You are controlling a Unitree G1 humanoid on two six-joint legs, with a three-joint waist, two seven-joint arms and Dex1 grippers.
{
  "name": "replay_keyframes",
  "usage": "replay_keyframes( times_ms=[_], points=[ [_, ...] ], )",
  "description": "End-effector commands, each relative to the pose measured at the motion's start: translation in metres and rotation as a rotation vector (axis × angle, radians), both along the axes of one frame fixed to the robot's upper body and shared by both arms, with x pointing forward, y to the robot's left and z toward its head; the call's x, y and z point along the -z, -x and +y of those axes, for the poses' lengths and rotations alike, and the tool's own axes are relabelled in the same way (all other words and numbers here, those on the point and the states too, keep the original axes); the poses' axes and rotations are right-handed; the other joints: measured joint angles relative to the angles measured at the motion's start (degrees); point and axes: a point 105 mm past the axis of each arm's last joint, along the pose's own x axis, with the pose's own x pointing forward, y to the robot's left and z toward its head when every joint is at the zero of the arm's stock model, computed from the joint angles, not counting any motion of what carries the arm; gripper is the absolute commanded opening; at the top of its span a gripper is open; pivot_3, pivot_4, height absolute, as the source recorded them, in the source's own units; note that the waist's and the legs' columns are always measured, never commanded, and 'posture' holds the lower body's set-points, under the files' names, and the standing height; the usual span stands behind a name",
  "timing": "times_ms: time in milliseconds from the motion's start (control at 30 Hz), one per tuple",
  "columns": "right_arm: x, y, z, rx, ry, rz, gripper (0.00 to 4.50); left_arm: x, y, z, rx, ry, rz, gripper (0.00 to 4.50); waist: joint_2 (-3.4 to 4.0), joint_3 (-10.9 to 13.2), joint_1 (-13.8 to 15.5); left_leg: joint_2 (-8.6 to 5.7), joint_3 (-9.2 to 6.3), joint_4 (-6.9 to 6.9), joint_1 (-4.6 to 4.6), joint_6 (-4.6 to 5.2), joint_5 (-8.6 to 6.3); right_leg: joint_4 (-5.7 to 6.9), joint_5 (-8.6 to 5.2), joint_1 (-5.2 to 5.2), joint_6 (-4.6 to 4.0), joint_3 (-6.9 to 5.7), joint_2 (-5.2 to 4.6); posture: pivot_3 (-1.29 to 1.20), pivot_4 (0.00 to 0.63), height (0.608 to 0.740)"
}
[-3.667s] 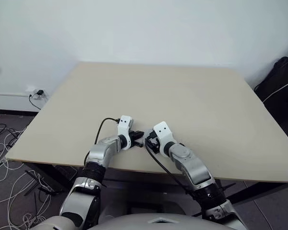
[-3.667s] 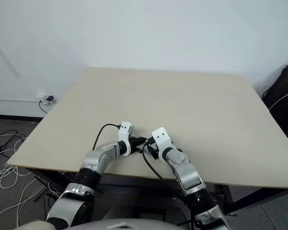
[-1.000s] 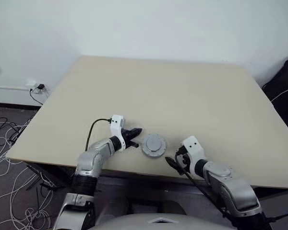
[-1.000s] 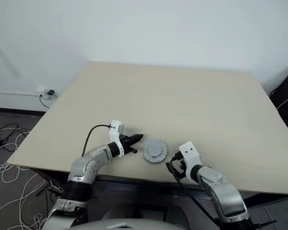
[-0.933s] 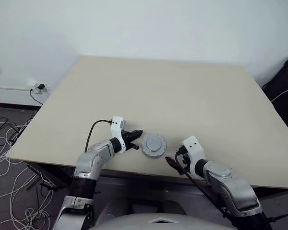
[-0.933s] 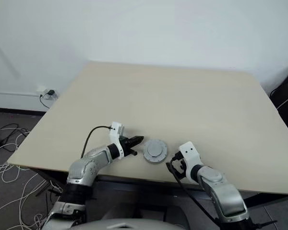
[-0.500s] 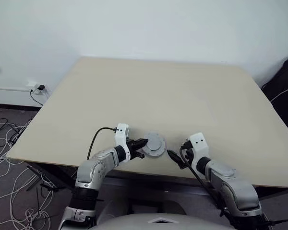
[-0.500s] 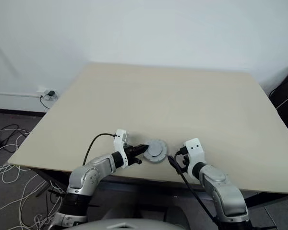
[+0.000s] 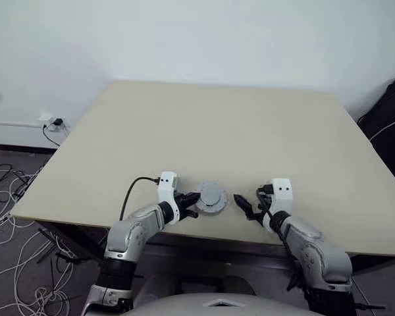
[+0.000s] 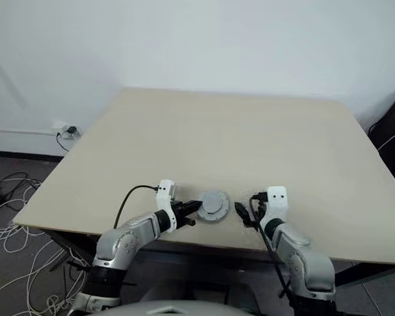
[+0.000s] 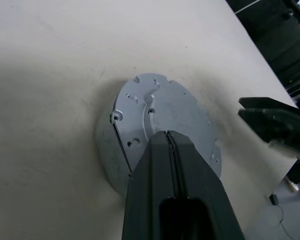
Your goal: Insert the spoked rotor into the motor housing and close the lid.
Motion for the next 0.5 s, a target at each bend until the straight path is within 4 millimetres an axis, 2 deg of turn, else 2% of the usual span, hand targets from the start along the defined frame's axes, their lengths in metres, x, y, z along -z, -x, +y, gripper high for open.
replay_keyframes(
  times_ms=[33,233,500],
  points=[
    [-0.012,-0.004,0.001,0.044,-0.128,-0.001,4.47,-0.010,-0.005,-0.005,0.009,0.005,-0.037,0.00,0.07,-0.05,-0.08,0.00,0.00,0.00,0.01,0.00,0.00,0.00,0.00,0.00,0.00,0.00,0.02,0.00,0.000,0.740],
    [-0.016,-0.004,0.014,0.061,-0.294,0.055,4.47,-0.004,-0.008,-0.003,-0.018,-0.044,-0.016,0.00,0.36,-0.23,-0.27,0.00,0.00,-0.01,0.02,0.01,0.00,0.02,0.01,-0.02,-0.03,0.03,0.02,0.00,0.000,0.740],
    [-0.023,-0.002,0.036,-0.003,-0.449,0.104,4.47,0.004,-0.015,0.009,-0.092,-0.088,0.019,0.00,0.45,-0.29,-0.39,0.00,0.00,-0.02,0.04,0.02,0.01,0.02,0.02,-0.03,-0.04,0.04,0.04,0.00,0.000,0.740]
  ],
)
